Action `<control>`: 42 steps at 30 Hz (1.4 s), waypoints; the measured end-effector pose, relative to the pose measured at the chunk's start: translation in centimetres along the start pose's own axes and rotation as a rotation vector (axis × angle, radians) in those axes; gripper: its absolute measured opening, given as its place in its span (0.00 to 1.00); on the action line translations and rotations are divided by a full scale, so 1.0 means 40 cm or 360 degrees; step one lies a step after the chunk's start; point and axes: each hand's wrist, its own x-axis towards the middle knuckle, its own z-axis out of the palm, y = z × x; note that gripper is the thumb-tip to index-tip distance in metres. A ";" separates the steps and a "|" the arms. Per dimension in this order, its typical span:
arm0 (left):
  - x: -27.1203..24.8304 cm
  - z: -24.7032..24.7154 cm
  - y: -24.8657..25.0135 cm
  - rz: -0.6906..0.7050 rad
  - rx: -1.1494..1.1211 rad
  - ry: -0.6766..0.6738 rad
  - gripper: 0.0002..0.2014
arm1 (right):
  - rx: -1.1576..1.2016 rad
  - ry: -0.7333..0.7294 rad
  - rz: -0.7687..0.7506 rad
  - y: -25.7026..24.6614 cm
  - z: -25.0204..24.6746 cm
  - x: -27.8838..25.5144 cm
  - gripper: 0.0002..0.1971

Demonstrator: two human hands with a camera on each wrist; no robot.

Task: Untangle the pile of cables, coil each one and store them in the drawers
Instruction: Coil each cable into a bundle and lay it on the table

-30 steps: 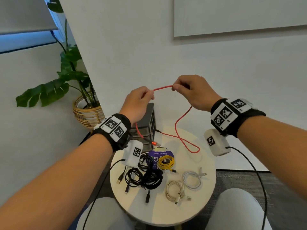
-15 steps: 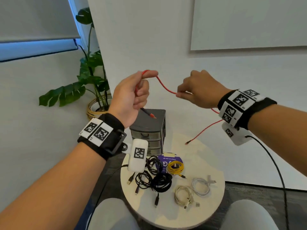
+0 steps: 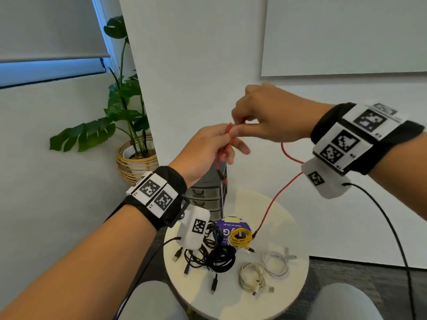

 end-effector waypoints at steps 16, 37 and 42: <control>-0.013 0.007 0.030 0.0084 -0.0785 0.0310 0.19 | 0.0794 -0.0088 0.0410 -0.035 0.173 -0.076 0.17; -0.063 0.026 0.038 0.0050 -0.0427 0.0045 0.22 | 0.0924 0.0099 0.0573 -0.017 0.148 -0.121 0.17; -0.068 0.059 0.008 0.0092 -0.0595 0.0464 0.18 | 0.1022 -0.0144 0.0359 -0.119 0.193 -0.125 0.14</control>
